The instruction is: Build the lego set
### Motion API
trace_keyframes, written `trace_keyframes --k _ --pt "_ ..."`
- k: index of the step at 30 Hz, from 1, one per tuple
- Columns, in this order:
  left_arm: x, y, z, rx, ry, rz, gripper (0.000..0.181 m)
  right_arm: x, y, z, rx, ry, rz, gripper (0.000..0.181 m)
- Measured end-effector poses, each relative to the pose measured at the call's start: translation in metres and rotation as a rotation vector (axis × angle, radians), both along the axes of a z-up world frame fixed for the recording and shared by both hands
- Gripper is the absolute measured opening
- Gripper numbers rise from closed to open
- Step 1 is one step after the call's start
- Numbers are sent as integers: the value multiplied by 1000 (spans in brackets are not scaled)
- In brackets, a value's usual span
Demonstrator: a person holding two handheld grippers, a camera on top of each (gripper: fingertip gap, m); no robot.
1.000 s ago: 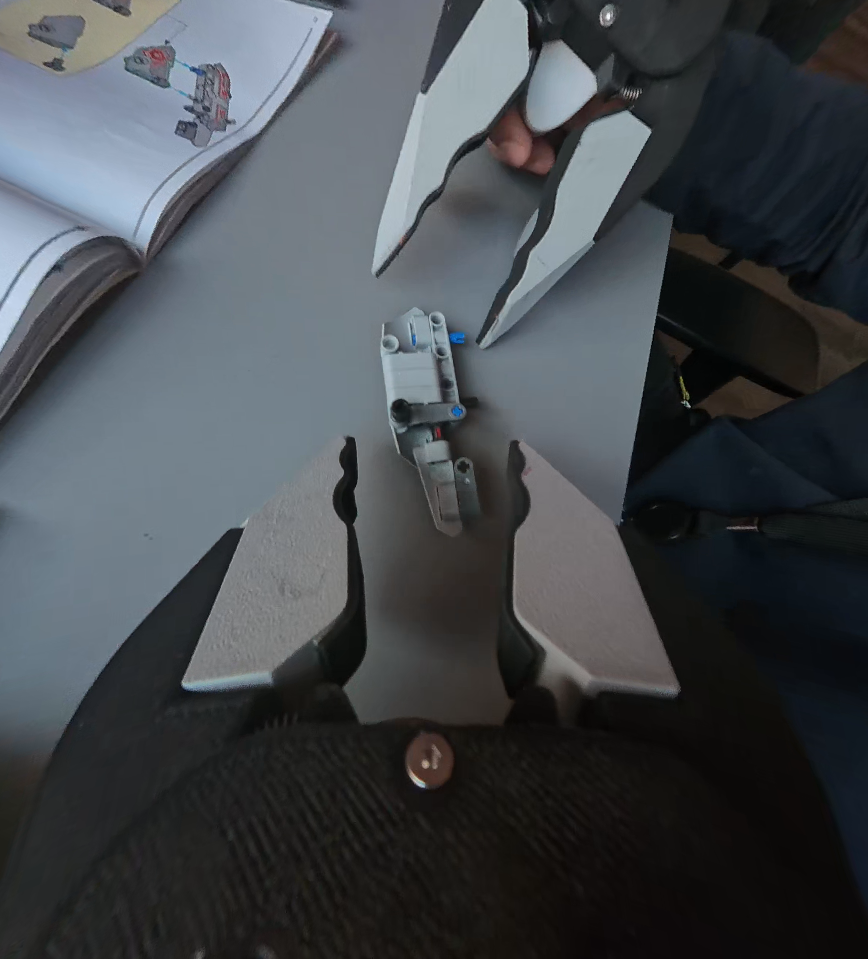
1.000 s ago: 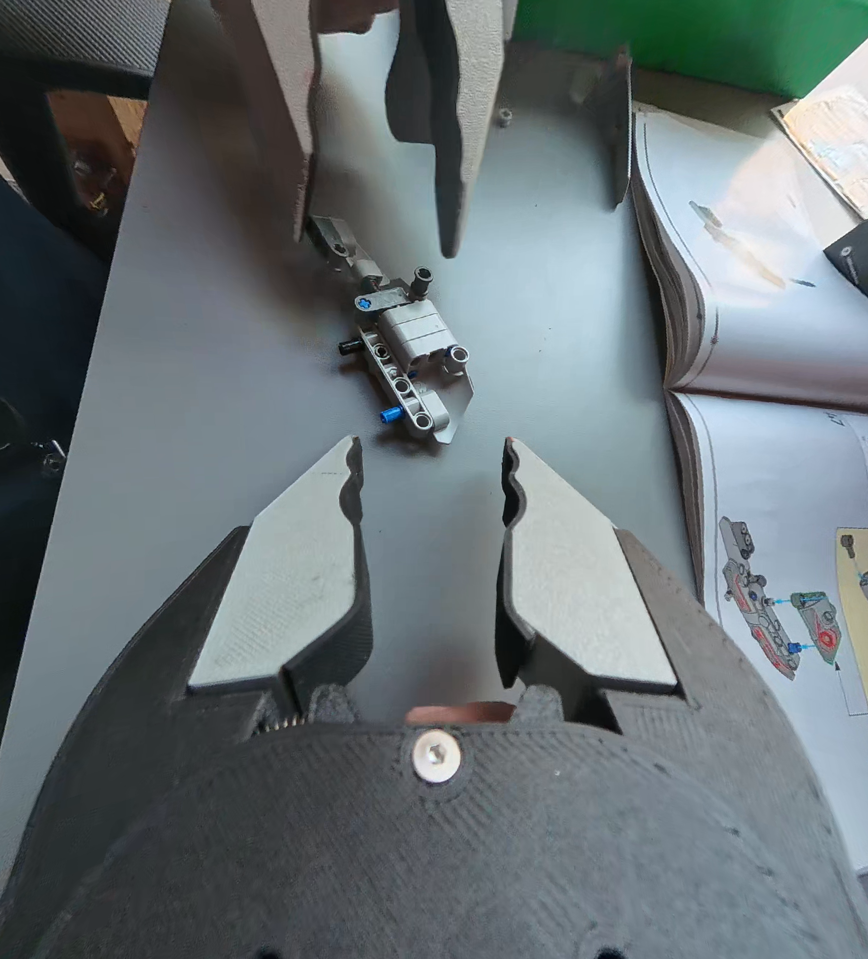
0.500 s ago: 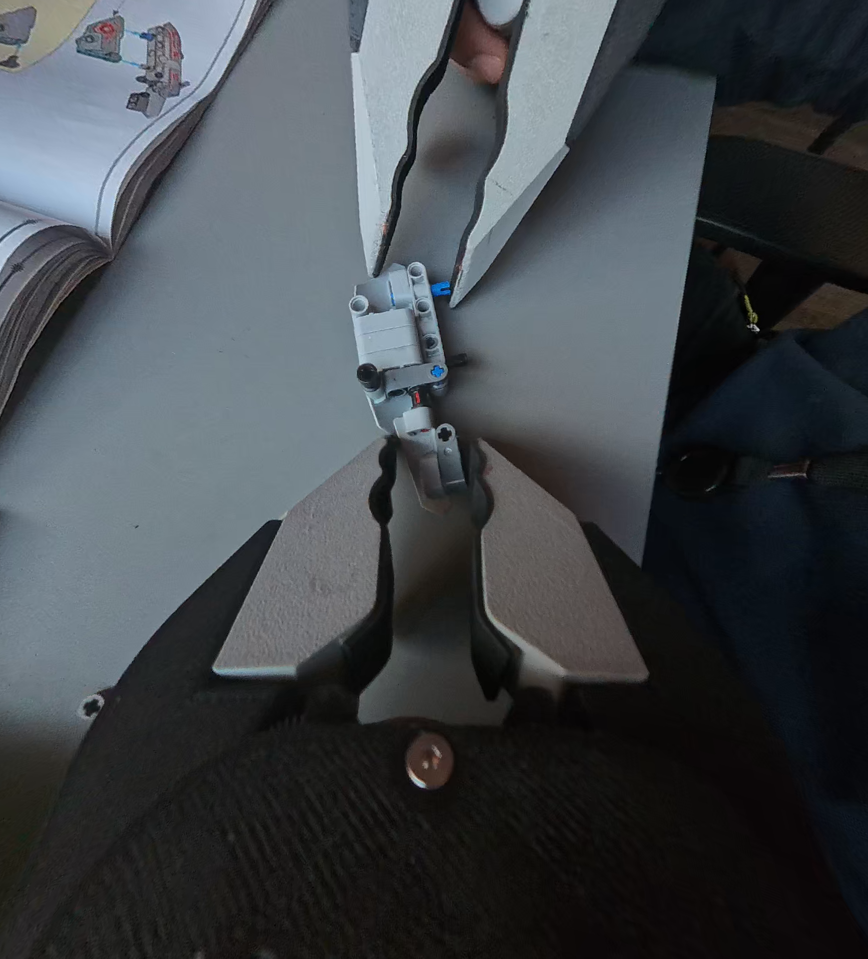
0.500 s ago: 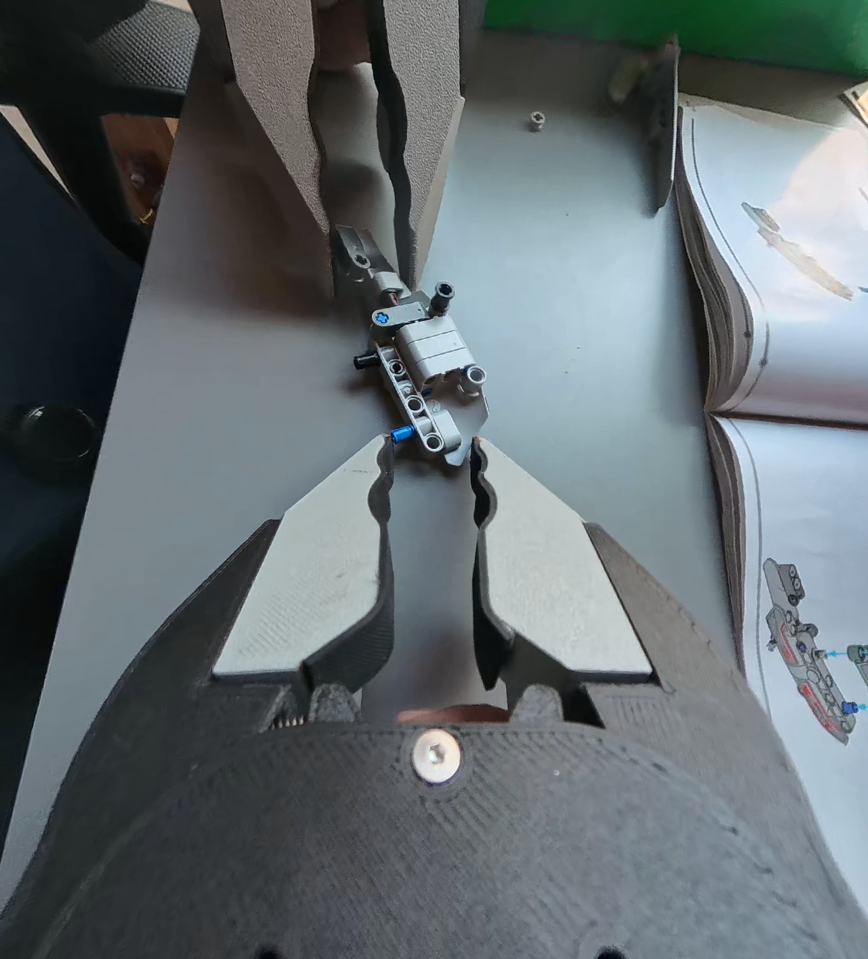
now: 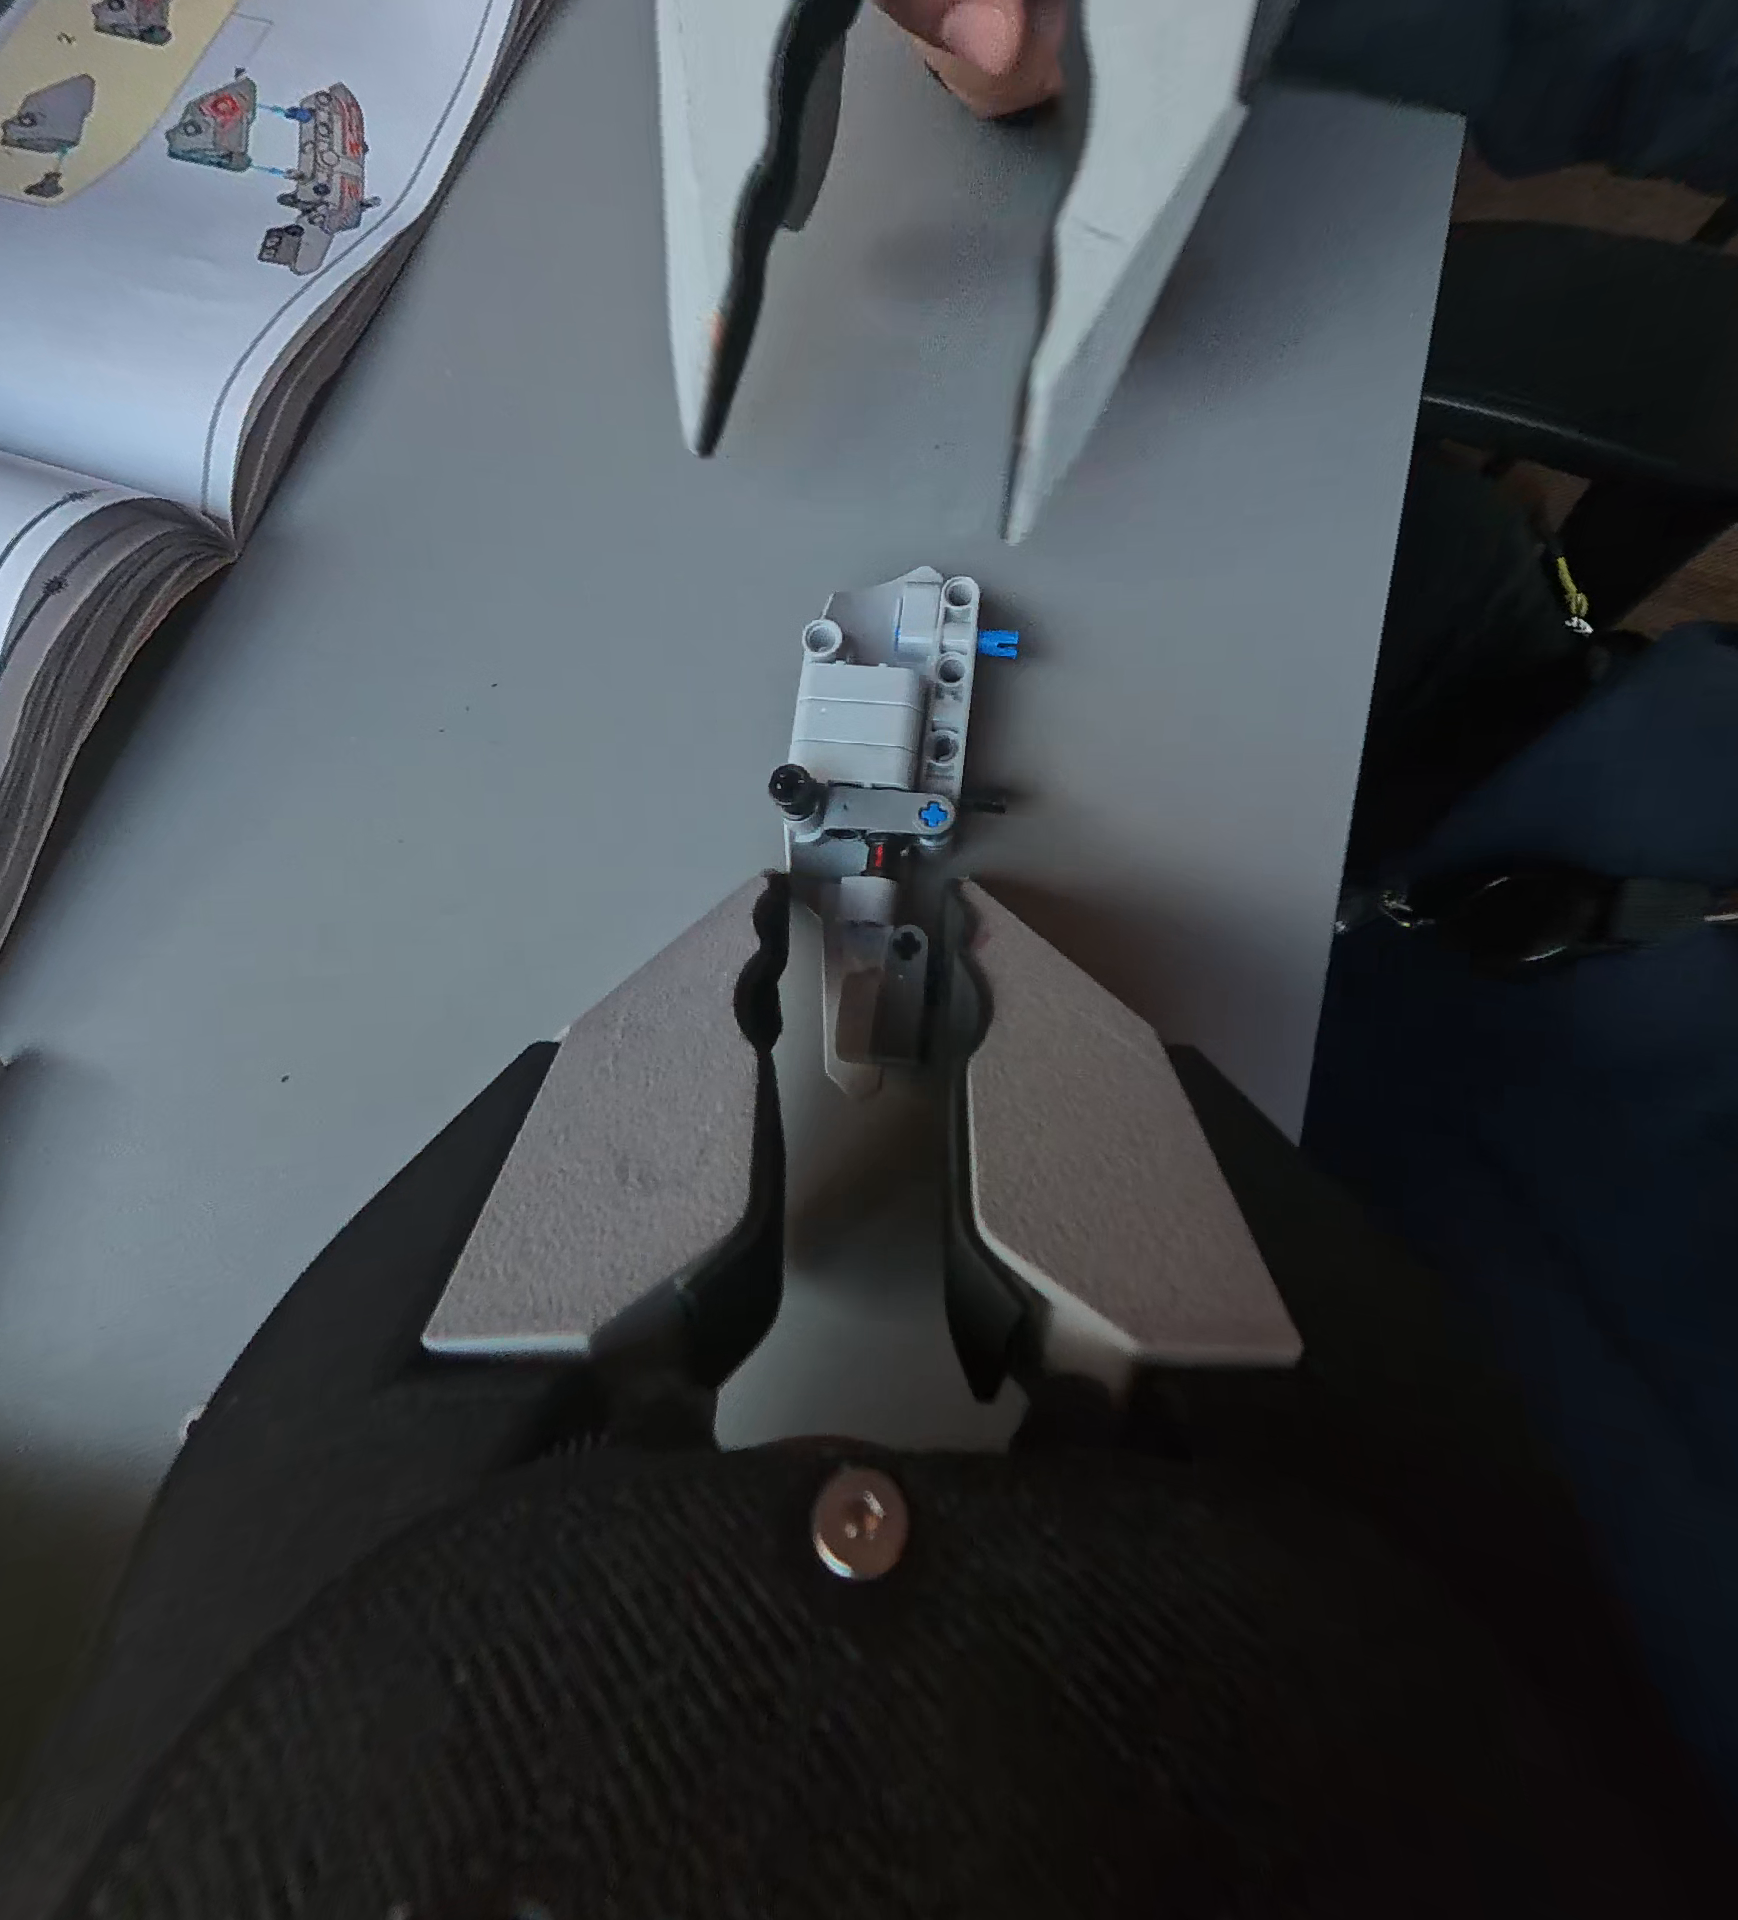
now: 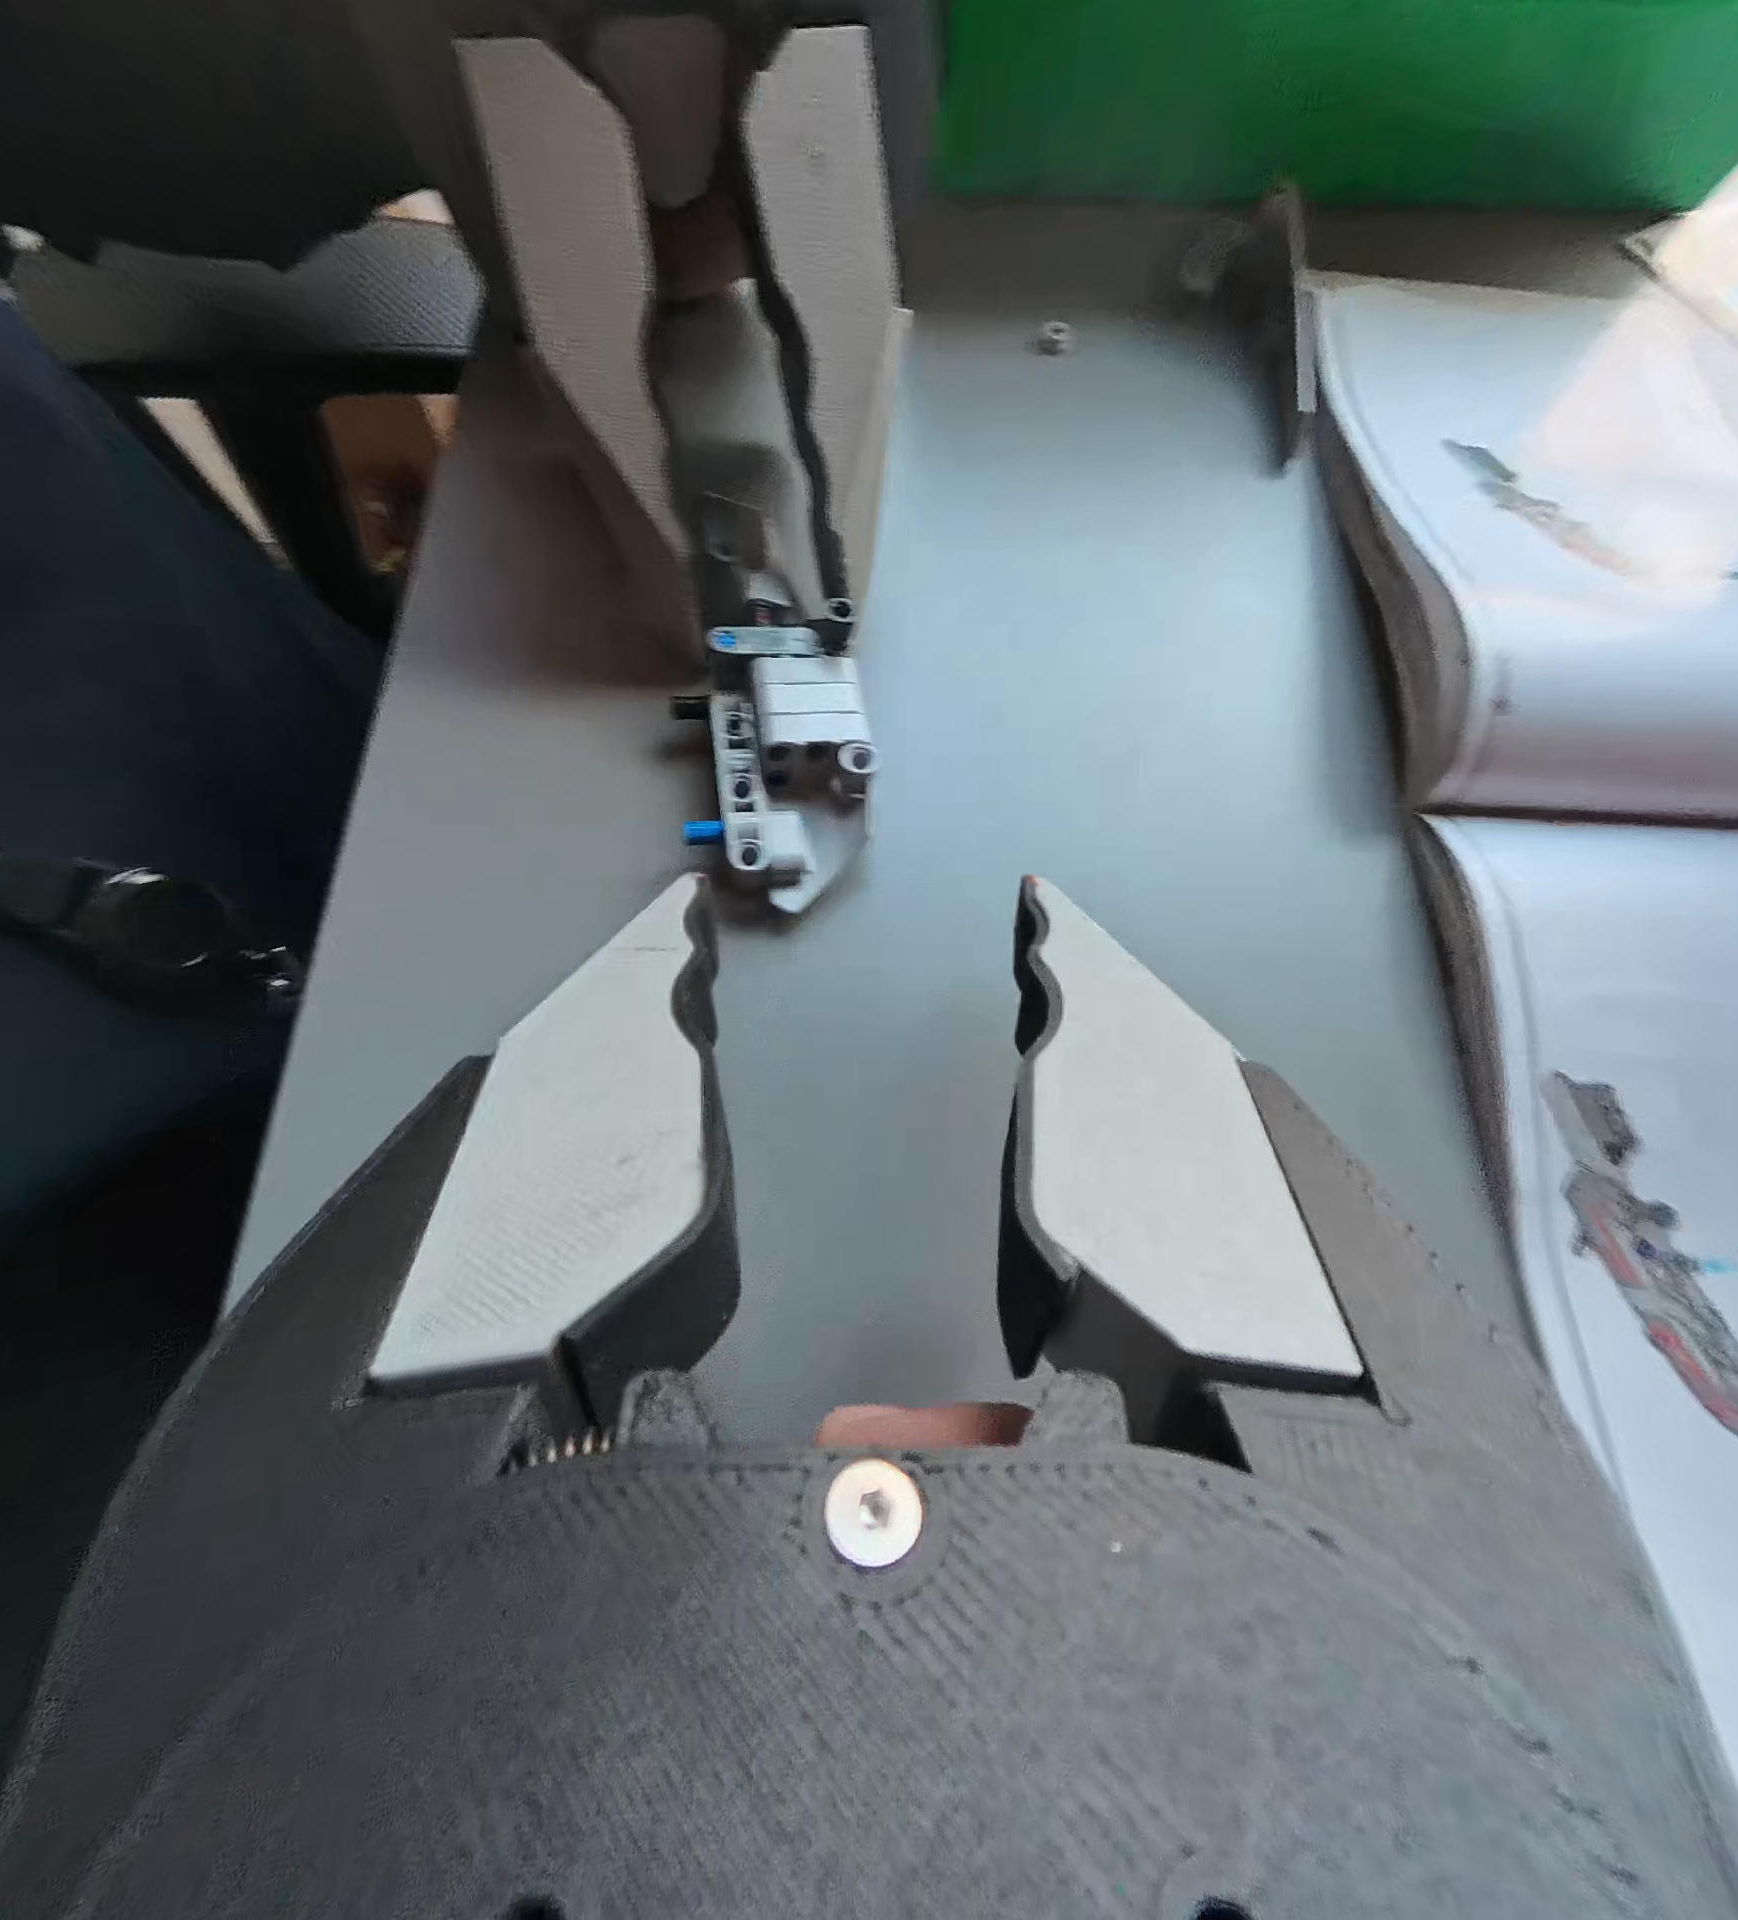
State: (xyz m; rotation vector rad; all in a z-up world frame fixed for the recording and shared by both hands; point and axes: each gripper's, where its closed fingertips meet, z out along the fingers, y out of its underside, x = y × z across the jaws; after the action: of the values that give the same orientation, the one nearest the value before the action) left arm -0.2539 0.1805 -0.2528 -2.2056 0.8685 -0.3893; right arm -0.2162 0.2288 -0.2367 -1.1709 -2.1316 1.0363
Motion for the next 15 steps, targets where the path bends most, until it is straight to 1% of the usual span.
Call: trace_keyframes --k 1,3,4,7,11,13,15 --pt "0 0 0 1 1 0 26 3 -7 0 -21 -13 36 58" --pt "0 0 0 5 5 -1 26 4 -18 -1 -35 -28 73 62" --pt "1 -1 0 5 4 -8 25 2 -20 -3 -13 -28 67 61" --pt "4 -2 0 0 -2 -32 25 -6 -22 -14 98 -42 59 54" --pt "4 0 1 -32 -47 -28 25 -10 -34 -13 154 -10 94 43" --pt "3 0 2 -55 -79 -23 23 -10 -34 -13 157 -8 85 41" --pt "3 1 4 -49 -93 -19 26 -10 -31 -14 118 -41 58 40"
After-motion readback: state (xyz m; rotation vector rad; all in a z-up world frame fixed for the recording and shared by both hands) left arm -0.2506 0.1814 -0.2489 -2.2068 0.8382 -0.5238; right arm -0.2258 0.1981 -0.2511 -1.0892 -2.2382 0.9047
